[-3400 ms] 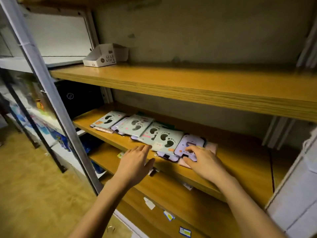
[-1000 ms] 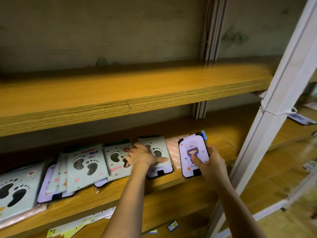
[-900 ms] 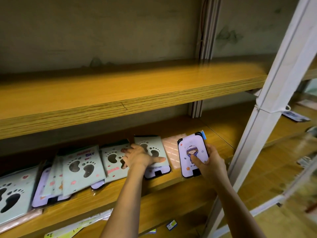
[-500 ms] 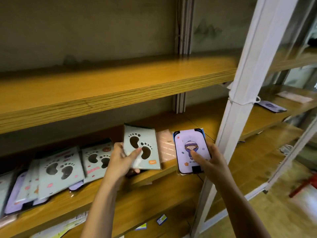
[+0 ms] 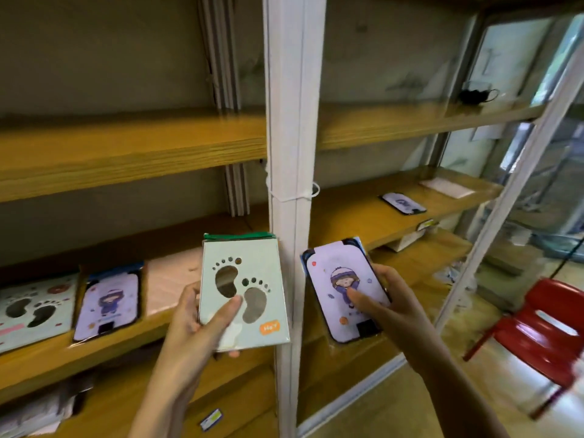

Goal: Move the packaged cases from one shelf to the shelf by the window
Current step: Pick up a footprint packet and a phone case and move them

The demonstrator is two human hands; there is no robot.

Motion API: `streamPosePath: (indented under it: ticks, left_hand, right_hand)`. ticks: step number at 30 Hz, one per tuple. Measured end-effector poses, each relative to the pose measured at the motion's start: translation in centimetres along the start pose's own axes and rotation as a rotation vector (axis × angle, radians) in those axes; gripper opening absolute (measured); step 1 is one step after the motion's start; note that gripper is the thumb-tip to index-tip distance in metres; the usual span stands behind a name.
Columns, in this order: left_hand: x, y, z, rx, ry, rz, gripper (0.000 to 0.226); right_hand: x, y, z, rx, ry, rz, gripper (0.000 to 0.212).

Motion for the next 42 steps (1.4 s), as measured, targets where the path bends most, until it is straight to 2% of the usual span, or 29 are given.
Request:
streamPosePath:
  ticks: [8,18,21,28,32,35,40,42]
  left_hand:
    - [-1.0,2.6,-13.4,0.011,0.052,-0.014,0.033]
    - [5.0,6.3,-22.9,0.015,0.017,0.000,0.032]
    - [8.0,7.5,-24.9,0.027,-0.020,-0.010,0.040]
    - [15.8,10.1,-28.2,0.096,-0.161,0.034,0.039]
    - [19.2,11.6,-29.4,0.170,-0.213,0.065,0.052]
    - [21.2,13.0,-29.8,0.210,-0.249,0.109,0.051]
    - [23.2,14.4,-28.7,0.329,-0.300,0.201,0.047]
    - [23.6,14.6,-28.6,0.432,-0.309,0.224,0.052]
  right_hand:
    - [1.2,-1.3,13.1,0.055,-0.150,-0.022,0.043]
    - [7.0,-0.9,21.6,0.100,-0.234,-0.040,0.040]
    - [10.6,-0.3,23.4,0.092,-0.246,-0.035,0.037]
    - [19.2,1.8,26.2,0.028,-0.159,-0.069,0.045]
    - [23.8,1.8,27.8,-0.030,-0.138,-0.071,0.044]
    - [26.4,1.3,29.2,-0.051,-0.102,-0.084,0.045]
    - [30.7,0.8,31.7,-0.050,-0.102,-0.119,0.044]
    - [32.8,0.8,32.5,-0.073,-0.075,-0.139,0.046]
Point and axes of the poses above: each hand's wrist, its own x-axis towards the middle knuckle, its own z-axis out of the back of the hand, y = z × x, the point moved 4 cm from there along x, towards the middle knuckle, and after that the axes turned 14 degrees about -z, right-handed, at the moved point
